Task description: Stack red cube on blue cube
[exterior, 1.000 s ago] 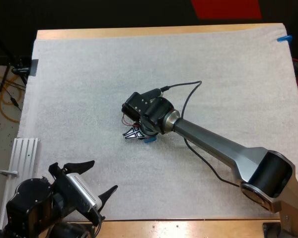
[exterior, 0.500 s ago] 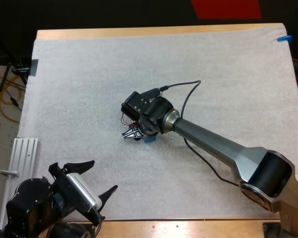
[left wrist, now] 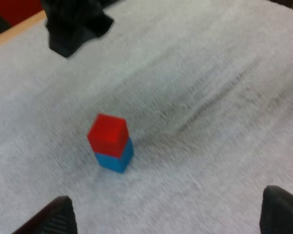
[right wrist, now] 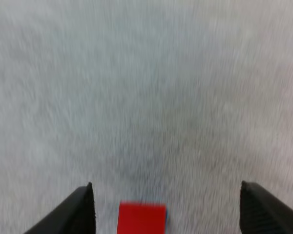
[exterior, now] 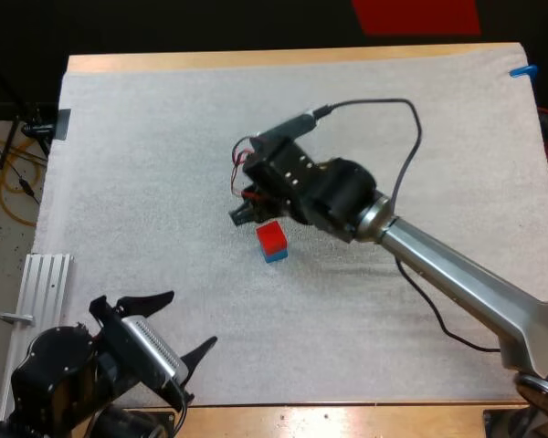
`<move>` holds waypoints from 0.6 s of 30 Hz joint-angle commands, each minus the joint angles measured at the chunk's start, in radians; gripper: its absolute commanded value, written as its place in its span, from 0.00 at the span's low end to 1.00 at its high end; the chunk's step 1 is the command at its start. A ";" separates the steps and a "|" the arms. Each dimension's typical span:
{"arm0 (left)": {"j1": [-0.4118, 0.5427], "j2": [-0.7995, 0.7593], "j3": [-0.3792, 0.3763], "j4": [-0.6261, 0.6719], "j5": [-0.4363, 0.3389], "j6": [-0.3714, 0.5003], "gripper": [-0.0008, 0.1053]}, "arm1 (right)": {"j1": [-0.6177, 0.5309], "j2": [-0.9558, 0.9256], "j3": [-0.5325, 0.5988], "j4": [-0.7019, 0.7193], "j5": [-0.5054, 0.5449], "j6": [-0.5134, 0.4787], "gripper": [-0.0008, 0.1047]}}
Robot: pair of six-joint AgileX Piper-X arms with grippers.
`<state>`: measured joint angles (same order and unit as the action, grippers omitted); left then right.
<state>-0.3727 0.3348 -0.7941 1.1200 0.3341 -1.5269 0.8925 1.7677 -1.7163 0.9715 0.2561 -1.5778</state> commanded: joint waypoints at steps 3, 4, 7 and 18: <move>0.002 0.041 -0.007 -0.056 -0.051 -0.010 0.71 | -0.059 -0.006 0.000 -0.049 -0.007 -0.022 0.58; 0.012 0.064 -0.007 -0.081 -0.064 -0.010 0.71 | -0.079 -0.006 0.000 -0.059 -0.010 -0.022 0.58; 0.062 0.130 -0.007 -0.161 -0.069 -0.010 0.71 | -0.132 -0.006 0.000 -0.075 -0.007 -0.029 0.58; 0.340 0.280 -0.007 -0.342 0.017 -0.022 0.71 | -0.318 -0.026 0.000 -0.112 -0.038 -0.133 0.58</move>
<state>-0.0318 0.6197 -0.7941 0.7961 0.3434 -1.5355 0.5769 1.7642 -1.7163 0.8691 0.2270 -1.6928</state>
